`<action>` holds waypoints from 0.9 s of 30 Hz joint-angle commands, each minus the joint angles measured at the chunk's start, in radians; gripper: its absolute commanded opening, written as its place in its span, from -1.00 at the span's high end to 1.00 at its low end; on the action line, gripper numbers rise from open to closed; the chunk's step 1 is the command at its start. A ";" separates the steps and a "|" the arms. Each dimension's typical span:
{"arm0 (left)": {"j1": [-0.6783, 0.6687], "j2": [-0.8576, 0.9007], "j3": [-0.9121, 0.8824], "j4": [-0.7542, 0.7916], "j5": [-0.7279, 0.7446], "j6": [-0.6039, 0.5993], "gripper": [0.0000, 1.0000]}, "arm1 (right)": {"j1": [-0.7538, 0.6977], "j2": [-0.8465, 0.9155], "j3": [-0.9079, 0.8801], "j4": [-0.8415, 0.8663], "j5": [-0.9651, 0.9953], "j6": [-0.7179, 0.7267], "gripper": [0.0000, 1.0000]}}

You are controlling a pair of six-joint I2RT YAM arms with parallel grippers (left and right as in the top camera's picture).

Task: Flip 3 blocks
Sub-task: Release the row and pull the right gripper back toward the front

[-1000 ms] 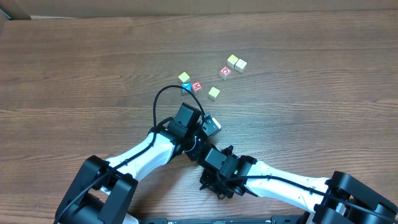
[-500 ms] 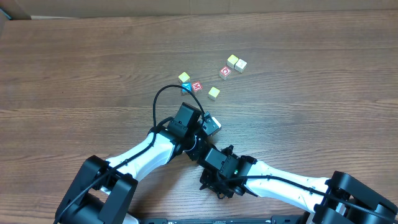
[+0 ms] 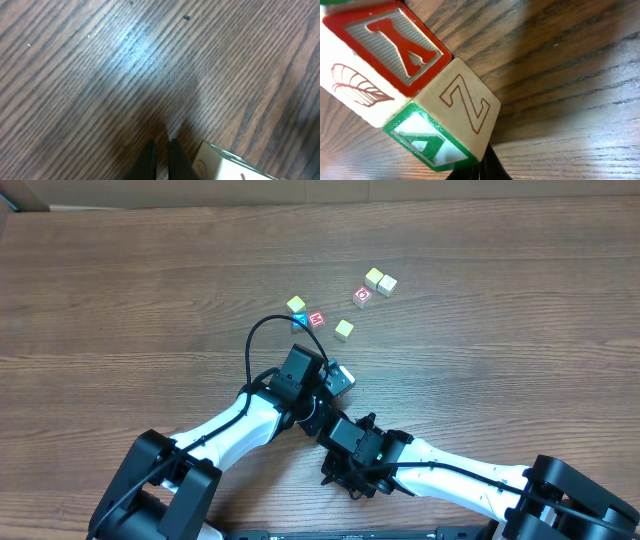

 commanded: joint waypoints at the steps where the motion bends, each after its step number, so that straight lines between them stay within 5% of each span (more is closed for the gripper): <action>1: -0.012 0.015 0.004 0.013 -0.016 -0.022 0.92 | -0.002 0.009 0.002 0.003 0.014 0.001 0.92; 27: 0.047 0.016 0.004 0.069 -0.141 -0.250 0.92 | 0.059 0.009 0.002 -0.006 -0.006 0.050 0.92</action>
